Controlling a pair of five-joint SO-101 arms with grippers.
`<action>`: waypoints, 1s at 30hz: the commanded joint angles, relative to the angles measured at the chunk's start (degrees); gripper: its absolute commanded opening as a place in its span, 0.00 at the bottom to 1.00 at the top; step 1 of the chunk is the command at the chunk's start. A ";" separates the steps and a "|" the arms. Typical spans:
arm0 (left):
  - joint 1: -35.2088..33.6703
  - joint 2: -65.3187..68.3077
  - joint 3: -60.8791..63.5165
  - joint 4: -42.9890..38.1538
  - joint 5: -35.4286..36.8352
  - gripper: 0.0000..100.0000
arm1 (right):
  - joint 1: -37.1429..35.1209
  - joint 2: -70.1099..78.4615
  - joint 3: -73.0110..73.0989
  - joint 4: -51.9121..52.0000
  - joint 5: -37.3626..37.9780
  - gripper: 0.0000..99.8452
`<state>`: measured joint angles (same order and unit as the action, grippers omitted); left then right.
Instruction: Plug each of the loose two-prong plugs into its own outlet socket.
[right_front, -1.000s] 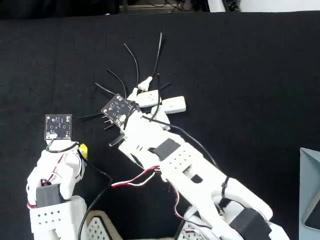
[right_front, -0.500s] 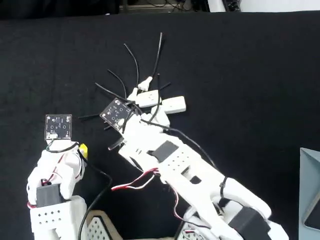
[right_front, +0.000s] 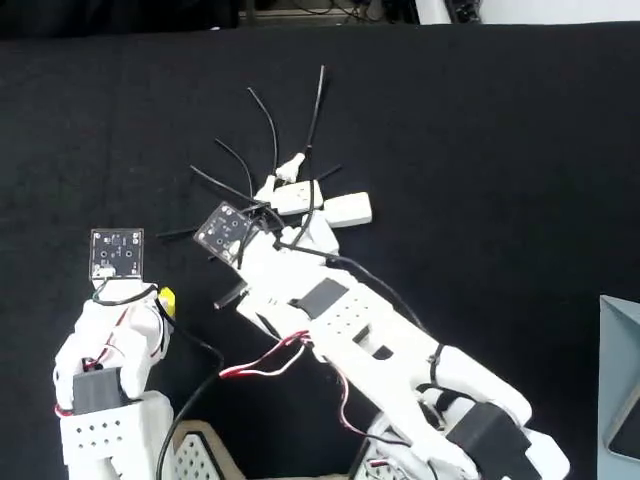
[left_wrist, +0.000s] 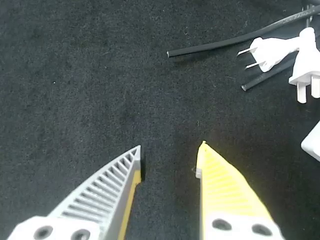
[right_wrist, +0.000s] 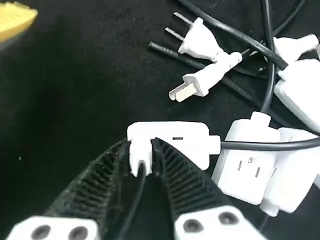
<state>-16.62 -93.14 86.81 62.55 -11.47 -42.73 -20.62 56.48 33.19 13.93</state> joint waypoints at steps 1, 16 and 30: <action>-0.48 -0.44 -0.31 -1.23 0.26 0.18 | 1.14 1.98 -1.19 1.67 4.31 0.01; -0.48 -0.44 -0.22 -1.23 0.18 0.18 | 1.49 14.37 -7.52 3.08 6.42 0.01; -0.48 -0.44 -0.22 -1.14 0.18 0.18 | 1.23 16.40 -10.33 6.07 5.71 0.01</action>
<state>-16.62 -93.14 86.81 62.55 -11.47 -42.29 -6.20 45.76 37.85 19.91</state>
